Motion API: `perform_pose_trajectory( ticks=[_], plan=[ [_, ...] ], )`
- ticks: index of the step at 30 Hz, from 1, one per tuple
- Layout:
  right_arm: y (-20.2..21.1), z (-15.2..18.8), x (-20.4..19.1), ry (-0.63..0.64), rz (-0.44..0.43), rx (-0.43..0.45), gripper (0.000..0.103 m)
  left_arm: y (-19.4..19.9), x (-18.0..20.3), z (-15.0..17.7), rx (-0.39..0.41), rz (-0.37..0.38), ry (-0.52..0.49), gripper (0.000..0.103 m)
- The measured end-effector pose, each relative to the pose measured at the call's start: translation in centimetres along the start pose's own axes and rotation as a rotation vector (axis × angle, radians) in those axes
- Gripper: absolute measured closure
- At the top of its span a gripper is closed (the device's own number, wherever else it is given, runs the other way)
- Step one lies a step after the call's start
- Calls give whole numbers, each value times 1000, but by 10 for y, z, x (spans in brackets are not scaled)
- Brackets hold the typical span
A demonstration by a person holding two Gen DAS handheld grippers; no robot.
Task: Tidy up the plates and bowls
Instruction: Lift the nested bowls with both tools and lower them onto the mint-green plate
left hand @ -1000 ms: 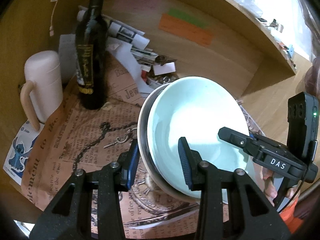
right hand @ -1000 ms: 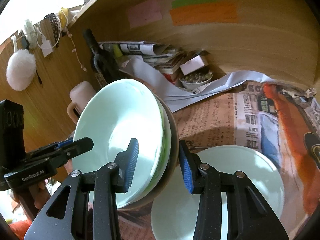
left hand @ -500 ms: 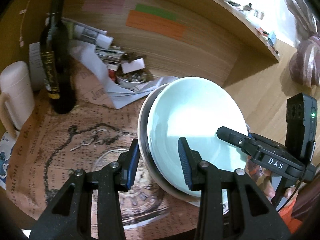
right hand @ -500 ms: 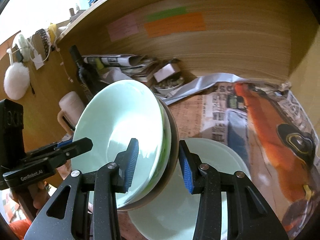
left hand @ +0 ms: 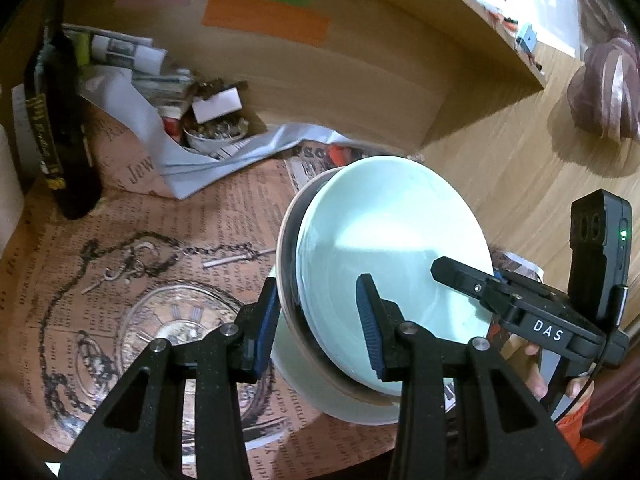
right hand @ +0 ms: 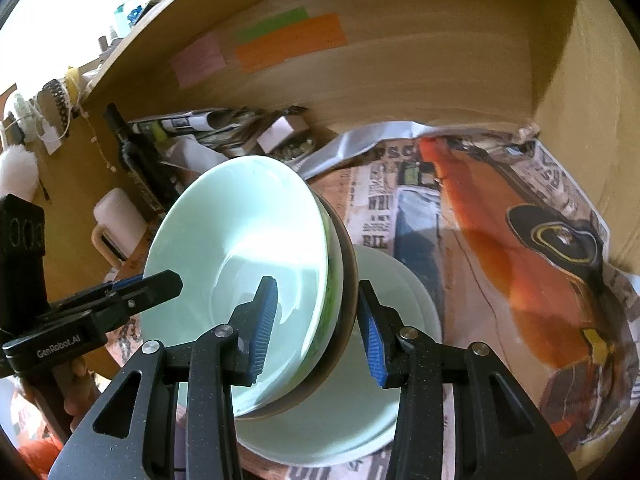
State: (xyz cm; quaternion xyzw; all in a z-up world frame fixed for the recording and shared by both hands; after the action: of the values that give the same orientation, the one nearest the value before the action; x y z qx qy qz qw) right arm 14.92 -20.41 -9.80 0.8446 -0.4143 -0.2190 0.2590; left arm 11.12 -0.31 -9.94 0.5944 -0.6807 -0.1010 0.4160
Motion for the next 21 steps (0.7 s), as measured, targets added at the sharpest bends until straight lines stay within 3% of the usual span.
perform_pose_trajectory(
  ticks=[21],
  plan=[
    [-8, 14, 24, -54, 9, -52, 66, -28, 4, 2, -67, 9, -2, 65]
  ],
)
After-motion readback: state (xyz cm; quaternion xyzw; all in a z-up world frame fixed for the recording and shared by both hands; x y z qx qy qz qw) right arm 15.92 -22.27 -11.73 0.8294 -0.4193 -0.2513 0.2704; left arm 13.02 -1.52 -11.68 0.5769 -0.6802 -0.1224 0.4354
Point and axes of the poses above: each gripper's, at about its wrist camera, not at the fingertips, and y roughly against the way its jaws point, x to its right, z to its underside, the point moved 1 cm from there along -y, roughly the way its jaws point, and after that the axes turned 11 degrees about y, right-handed, at the moved point
